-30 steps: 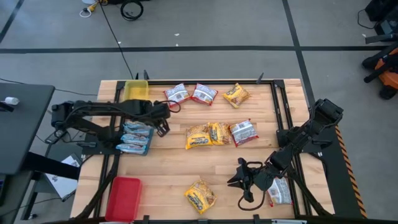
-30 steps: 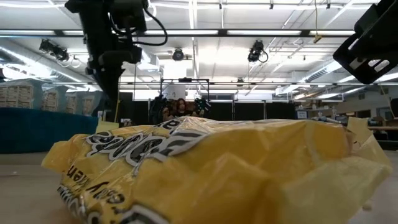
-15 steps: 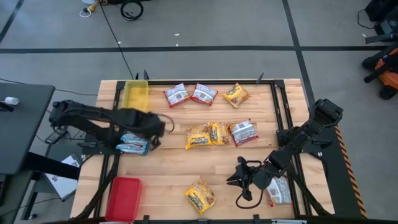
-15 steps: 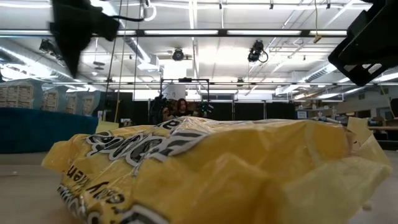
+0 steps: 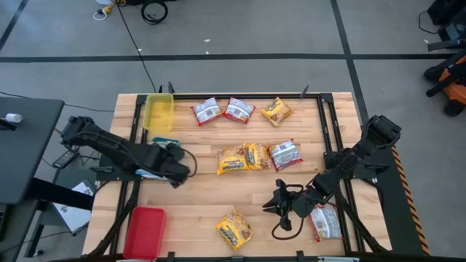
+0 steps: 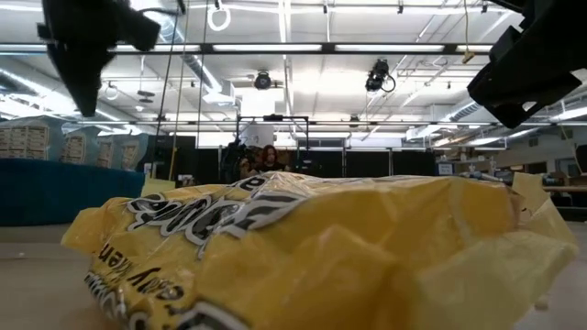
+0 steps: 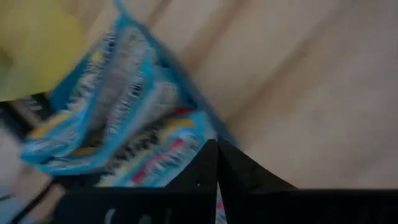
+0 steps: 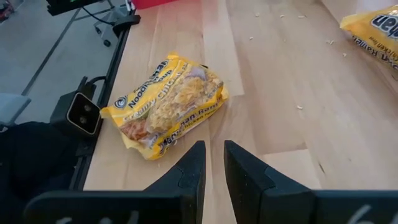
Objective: Sort Maruchan noodles
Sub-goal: Adjust the blue noodle packs in the blue bin
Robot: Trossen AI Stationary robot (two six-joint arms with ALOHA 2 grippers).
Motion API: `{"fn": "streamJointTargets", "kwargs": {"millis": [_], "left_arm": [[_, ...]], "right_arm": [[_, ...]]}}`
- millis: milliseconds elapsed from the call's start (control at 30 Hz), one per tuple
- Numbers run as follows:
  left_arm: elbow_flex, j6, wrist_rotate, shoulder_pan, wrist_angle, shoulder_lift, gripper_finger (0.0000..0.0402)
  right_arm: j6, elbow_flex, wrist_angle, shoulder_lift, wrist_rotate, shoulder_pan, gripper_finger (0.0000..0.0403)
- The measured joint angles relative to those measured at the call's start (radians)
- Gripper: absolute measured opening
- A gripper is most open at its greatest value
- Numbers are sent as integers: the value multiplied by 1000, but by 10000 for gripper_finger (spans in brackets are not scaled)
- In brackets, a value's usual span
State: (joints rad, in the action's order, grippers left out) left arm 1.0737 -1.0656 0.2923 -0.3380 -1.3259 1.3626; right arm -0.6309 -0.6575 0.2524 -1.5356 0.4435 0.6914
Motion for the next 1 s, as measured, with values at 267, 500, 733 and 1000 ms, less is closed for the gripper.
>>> {"fn": "streamJointTargets", "kwargs": {"millis": [267, 500, 733, 1000], "left_arm": [[6, 200, -8, 85, 175, 159, 11], [129, 241, 18, 85, 83, 133, 11], [47, -40, -32, 113, -204, 98, 11], [-131, 151, -98, 134, 220, 82, 11]], "right_arm": [[-79, 0, 8, 0, -20, 42, 64], [-86, 0, 8, 0, 26, 83, 64], [-77, 0, 5, 0, 43, 88, 64], [-83, 0, -7, 0, 44, 99, 64]]}}
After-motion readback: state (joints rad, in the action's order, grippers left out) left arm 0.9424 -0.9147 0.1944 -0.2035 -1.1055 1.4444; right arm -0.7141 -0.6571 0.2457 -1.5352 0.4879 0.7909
